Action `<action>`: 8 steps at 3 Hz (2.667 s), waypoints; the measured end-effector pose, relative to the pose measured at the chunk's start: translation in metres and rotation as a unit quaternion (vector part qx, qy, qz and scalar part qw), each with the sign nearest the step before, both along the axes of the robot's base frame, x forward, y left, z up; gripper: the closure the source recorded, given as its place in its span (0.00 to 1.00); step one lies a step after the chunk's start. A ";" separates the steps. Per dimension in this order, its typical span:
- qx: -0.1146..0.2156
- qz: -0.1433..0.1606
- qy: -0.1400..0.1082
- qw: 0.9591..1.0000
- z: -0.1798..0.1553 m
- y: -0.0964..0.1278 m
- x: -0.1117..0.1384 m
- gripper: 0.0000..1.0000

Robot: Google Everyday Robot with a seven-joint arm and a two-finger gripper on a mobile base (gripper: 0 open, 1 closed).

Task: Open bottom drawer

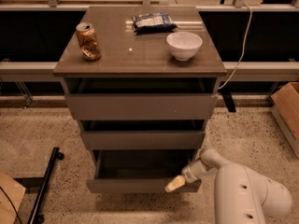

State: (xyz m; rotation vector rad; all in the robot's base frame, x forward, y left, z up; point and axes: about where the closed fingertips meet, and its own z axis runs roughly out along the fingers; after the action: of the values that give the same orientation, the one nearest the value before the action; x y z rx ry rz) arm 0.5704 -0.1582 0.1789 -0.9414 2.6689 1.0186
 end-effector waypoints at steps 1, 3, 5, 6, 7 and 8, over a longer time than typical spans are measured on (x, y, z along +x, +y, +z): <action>-0.008 0.004 0.020 1.000 0.002 -0.007 -0.014 0.19; -0.011 0.017 0.057 0.998 0.005 -0.018 -0.054 0.65; -0.011 0.018 0.059 0.998 0.004 -0.016 -0.052 0.41; -0.014 0.022 0.060 0.998 0.005 -0.015 -0.054 0.10; -0.049 0.056 0.078 0.994 0.004 -0.006 -0.074 0.00; -0.075 0.062 0.109 0.989 0.003 -0.013 -0.115 0.00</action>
Offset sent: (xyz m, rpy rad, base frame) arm -0.2454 -0.0690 0.0169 -0.0836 0.5376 0.2239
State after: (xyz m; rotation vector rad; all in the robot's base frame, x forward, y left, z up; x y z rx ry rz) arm 0.4555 -0.1714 0.1823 -1.0972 2.9326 1.0109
